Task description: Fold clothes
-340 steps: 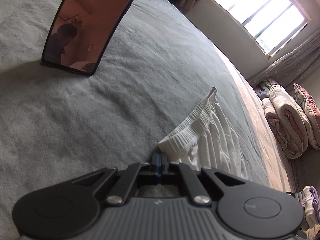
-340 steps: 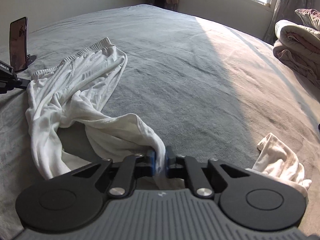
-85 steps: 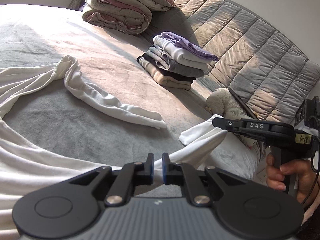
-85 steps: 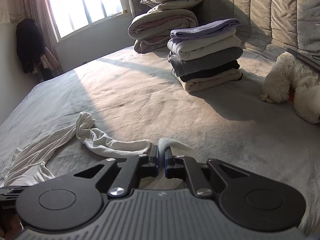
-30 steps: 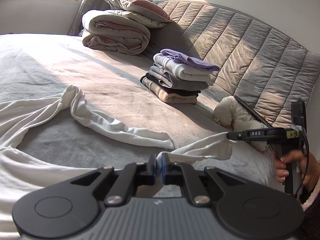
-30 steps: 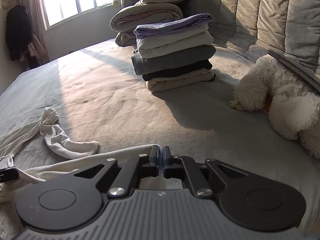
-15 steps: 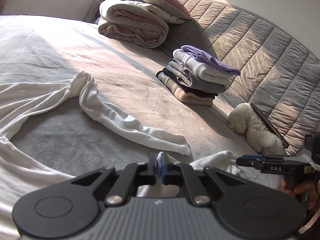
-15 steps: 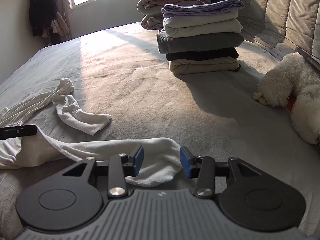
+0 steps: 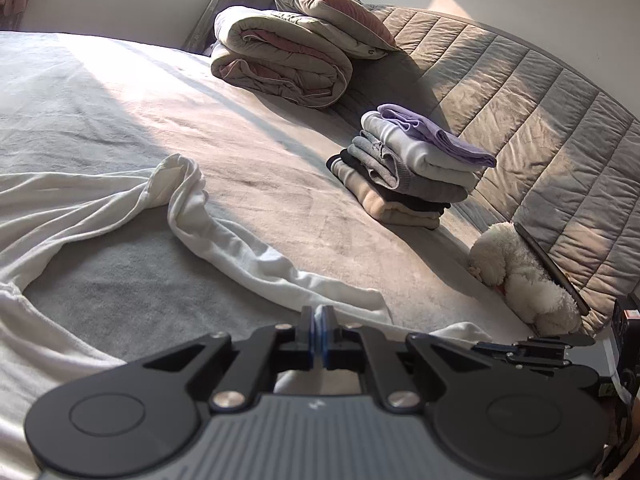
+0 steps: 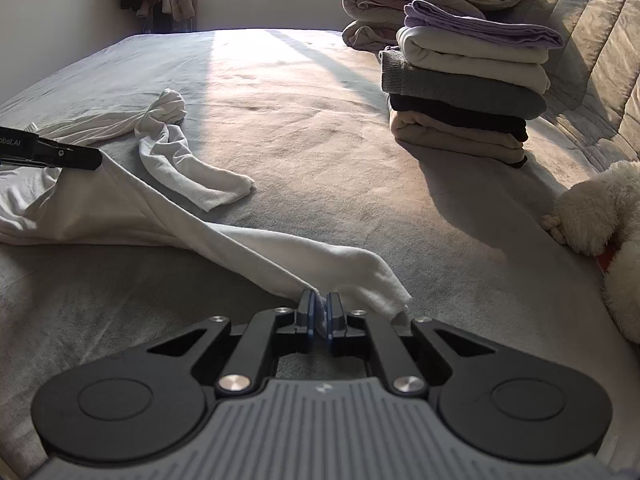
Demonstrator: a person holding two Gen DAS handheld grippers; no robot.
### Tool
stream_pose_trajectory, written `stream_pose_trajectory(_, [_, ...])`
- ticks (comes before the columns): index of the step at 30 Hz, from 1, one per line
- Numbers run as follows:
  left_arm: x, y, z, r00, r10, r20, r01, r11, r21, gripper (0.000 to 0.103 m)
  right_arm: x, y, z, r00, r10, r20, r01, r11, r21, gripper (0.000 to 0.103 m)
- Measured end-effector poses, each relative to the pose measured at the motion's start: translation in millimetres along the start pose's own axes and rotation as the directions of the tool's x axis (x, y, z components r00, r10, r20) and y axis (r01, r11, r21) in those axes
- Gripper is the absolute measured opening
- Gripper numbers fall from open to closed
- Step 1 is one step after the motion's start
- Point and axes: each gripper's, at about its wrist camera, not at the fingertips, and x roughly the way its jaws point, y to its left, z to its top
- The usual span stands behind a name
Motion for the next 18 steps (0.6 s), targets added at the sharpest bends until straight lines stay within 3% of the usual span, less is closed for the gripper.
stream_pose_trajectory(12, [9.2,2.1,16.6,0.99,0.108,0.086,-0.112,0.993,0.036,0.003,33.1,-1.6,49.6,0.973,-0.174,0.153,0.156,0.98,0.125,0.004])
stream_pose_trajectory(18, [20.7,9.8,21.4,0.977,0.179,0.116,-0.183,0.983,0.022,0.003,60.8,1.6,59.7,0.965,-0.206,0.163,0.179,0.97,0.163,0.004])
